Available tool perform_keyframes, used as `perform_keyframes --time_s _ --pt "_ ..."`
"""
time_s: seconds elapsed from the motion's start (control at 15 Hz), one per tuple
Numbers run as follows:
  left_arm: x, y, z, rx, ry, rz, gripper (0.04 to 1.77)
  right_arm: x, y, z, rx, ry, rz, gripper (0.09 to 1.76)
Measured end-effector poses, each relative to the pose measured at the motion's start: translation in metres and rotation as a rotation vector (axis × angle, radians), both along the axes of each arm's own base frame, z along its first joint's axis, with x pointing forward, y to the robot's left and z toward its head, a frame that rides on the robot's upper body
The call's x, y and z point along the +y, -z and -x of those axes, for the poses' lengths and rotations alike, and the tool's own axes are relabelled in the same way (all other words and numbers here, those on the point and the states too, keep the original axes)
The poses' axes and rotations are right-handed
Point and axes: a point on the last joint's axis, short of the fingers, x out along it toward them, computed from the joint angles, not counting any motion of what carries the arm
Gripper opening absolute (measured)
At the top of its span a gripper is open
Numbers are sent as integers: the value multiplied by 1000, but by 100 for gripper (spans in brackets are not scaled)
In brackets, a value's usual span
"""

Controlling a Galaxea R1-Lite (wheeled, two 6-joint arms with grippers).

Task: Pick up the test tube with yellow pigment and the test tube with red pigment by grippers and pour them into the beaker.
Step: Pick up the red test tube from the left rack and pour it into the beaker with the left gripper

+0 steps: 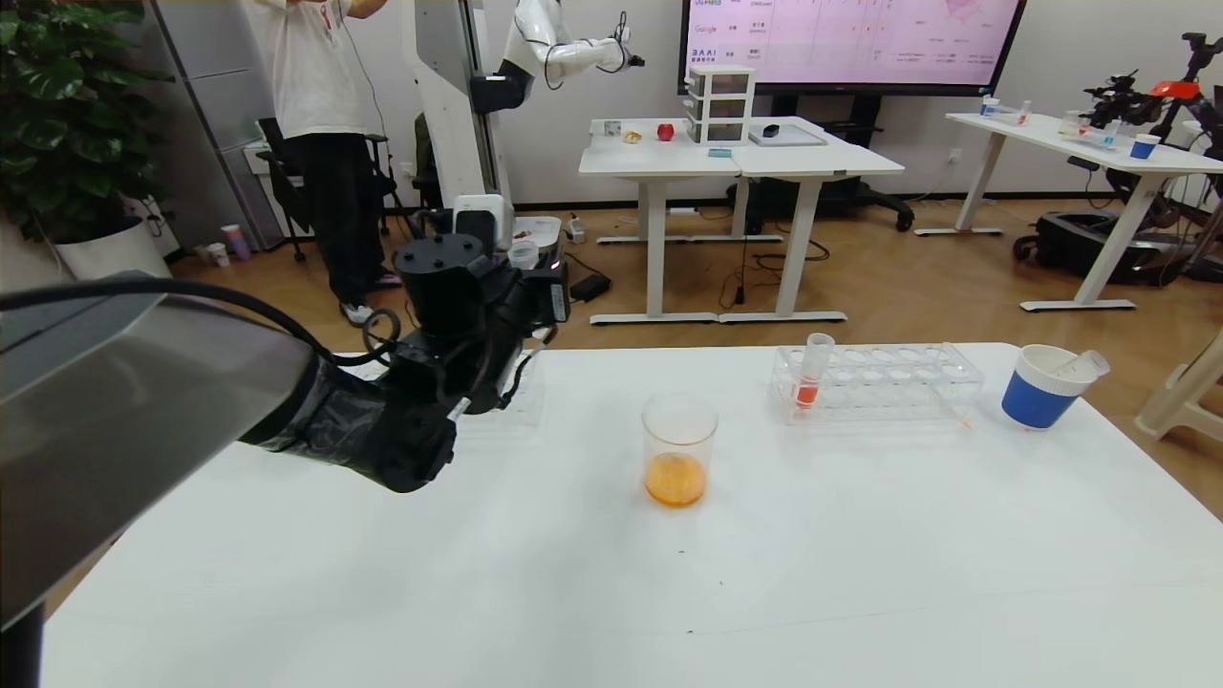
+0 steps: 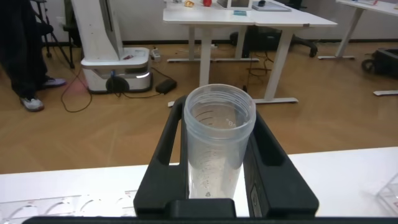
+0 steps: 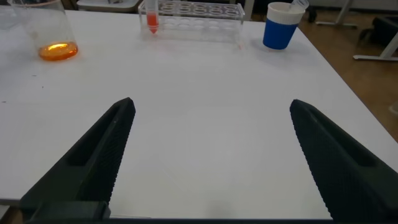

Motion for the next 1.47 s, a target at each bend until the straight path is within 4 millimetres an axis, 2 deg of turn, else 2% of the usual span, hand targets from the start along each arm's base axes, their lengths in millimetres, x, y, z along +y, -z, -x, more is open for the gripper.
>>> perform_keyframes --time_s 0.2,0.47,0.67,0.87,1.07,1.47 --pt "56 -3 -6 10 -41 -20 50 0 0 0 0 0 0 174" --pt "149 -11 -5 12 -153 -29 50 0 0 0 0 0 0 174" --pt "223 -17 2 0 -238 -10 50 0 0 0 0 0 0 174" --pt "282 -16 14 4 -308 5 50 0 0 0 0 0 0 174" --pt "299 -5 13 25 -342 20 50 0 0 0 1 0 0 174" --pt "302 18 2 17 -346 17 50 0 0 0 0 0 0 174"
